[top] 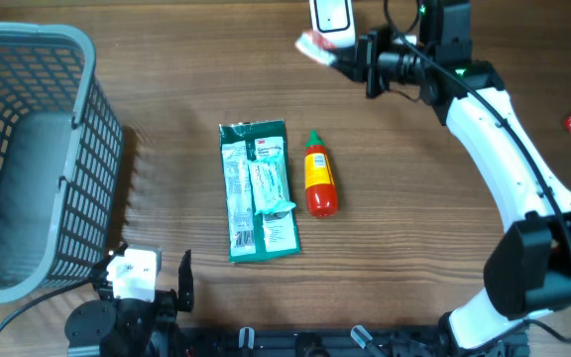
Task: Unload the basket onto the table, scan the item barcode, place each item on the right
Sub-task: 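Hold the tissue pack in front of the scanner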
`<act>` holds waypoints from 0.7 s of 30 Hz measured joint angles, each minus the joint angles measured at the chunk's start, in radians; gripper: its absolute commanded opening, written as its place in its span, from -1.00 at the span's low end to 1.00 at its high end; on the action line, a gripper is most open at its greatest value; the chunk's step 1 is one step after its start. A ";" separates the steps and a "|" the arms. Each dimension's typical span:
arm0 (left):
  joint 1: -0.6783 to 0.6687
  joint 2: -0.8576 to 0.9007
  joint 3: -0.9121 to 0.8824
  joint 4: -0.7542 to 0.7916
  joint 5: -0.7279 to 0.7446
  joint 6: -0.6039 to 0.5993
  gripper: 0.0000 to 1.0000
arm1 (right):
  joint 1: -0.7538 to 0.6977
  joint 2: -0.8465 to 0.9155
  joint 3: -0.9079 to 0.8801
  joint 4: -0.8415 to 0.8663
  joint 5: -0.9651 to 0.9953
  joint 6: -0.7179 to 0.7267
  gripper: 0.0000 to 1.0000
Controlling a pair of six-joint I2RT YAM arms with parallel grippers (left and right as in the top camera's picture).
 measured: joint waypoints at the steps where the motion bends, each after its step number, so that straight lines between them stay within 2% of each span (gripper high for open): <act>1: 0.000 0.000 0.000 0.000 0.000 0.000 1.00 | 0.000 0.018 0.000 0.045 0.002 0.051 -0.91; 5: 0.000 0.000 0.000 -0.001 0.000 0.000 1.00 | 0.000 0.157 -0.002 0.291 0.019 0.217 -0.91; 8: 0.000 0.000 0.000 0.000 0.000 0.000 1.00 | -0.003 0.278 -0.005 0.557 0.084 0.277 -0.91; 10: 0.000 0.000 0.000 -0.002 0.000 0.000 1.00 | -0.005 0.325 -0.006 0.640 0.144 0.296 -0.91; 17: 0.000 0.000 0.000 0.000 0.000 0.000 1.00 | -0.008 0.373 -0.006 0.655 0.373 0.314 -0.89; 21: 0.000 0.000 0.000 0.000 0.000 0.000 1.00 | -0.008 0.414 0.048 0.662 0.423 0.319 -0.91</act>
